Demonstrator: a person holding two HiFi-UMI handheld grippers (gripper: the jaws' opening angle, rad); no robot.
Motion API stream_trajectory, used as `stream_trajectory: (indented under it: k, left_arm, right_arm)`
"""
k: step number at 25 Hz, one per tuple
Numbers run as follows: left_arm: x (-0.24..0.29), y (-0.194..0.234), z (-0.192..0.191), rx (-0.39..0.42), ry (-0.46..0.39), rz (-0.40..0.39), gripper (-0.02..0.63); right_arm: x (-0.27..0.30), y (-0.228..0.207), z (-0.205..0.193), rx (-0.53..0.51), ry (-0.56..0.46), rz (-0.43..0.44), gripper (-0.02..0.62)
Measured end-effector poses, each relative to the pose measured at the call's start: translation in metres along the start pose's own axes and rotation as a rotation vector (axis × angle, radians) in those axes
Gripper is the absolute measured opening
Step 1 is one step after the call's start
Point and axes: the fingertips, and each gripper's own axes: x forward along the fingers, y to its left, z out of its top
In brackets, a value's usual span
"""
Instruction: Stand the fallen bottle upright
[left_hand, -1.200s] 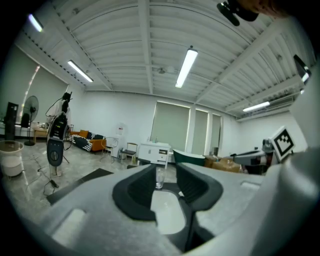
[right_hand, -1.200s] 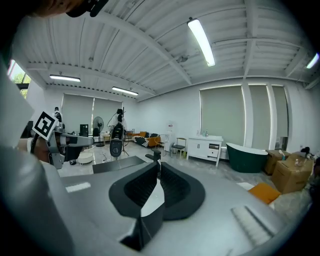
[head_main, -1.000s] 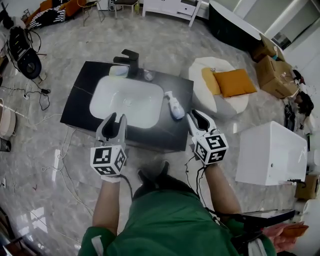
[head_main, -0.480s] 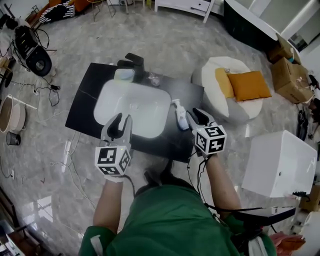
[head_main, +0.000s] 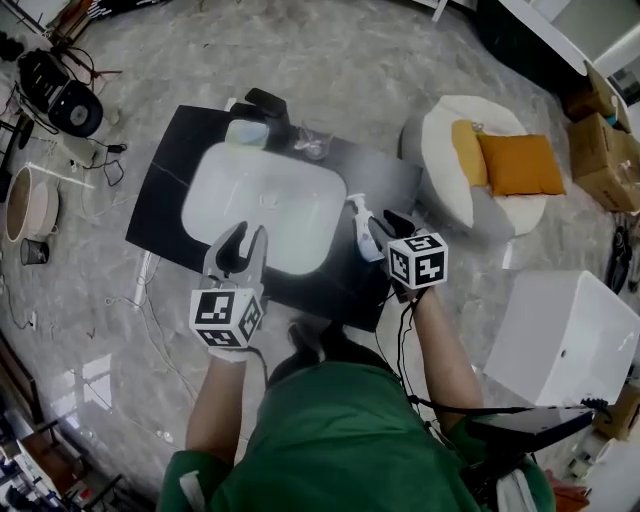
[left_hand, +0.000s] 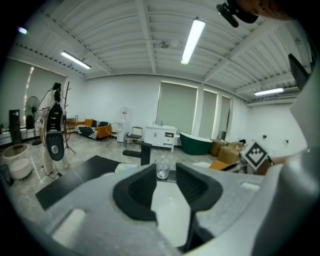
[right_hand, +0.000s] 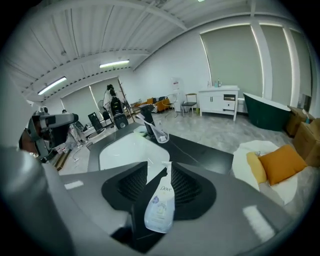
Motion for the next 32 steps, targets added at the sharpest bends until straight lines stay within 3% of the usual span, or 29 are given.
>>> stream_trajectory:
  k: [7, 14, 19, 25, 32]
  left_arm:
    - [0.005, 0.007, -0.018, -0.025, 0.043, 0.068, 0.121]
    - [-0.02, 0.03, -0.037, -0.055, 0.079, 0.189, 0.121]
    - [-0.048, 0.049, -0.048, -0.098, 0.081, 0.292, 0.115]
    - [-0.069, 0.057, -0.049, -0.153, 0.068, 0.322, 0.098]
    - [-0.069, 0.053, -0.026, -0.131, 0.028, 0.309, 0.091]
  right_arm:
    - [0.048, -0.018, -0.015, 0.009, 0.091, 0.049, 0.15]
    - [0.099, -0.027, -0.027, 0.061, 0.228, 0.087, 0.15]
    - [0.126, -0.035, -0.038, 0.196, 0.307, 0.091, 0.15]
    - [0.126, -0.034, -0.043, 0.175, 0.332, 0.062, 0.14]
    - [0.102, -0.038, -0.029, 0.185, 0.238, 0.033, 0.103]
